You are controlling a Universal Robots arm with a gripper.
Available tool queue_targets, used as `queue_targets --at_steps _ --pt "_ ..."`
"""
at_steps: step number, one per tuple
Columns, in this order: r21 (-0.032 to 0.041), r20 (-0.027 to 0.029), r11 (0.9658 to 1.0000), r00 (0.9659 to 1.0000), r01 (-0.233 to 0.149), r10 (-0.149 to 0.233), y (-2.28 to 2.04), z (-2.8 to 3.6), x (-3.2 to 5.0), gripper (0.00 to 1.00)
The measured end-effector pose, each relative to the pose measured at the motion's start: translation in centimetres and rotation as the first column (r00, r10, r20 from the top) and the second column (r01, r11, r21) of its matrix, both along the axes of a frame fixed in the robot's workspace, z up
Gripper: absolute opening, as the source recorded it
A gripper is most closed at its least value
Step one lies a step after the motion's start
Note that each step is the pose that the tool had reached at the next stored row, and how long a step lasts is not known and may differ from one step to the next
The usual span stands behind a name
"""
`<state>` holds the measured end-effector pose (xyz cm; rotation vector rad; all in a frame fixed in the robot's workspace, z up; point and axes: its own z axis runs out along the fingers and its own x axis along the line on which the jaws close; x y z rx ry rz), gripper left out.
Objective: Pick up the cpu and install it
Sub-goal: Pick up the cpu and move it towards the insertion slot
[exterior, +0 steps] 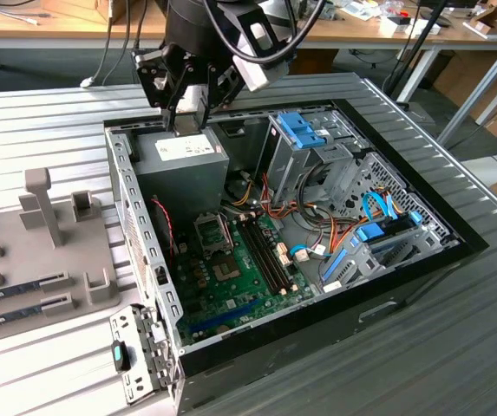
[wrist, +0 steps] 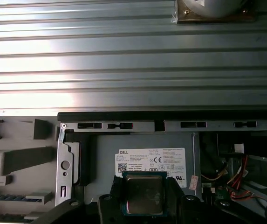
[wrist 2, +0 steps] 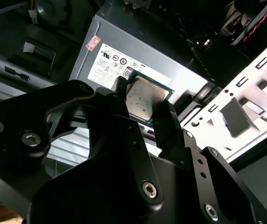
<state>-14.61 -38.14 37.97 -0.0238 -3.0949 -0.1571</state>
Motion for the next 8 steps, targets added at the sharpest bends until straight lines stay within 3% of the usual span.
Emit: queue_targets --at_steps 8 --pt "0.0 0.0 1.0 1.0 0.0 0.0 0.0 -0.07 0.63 0.47"
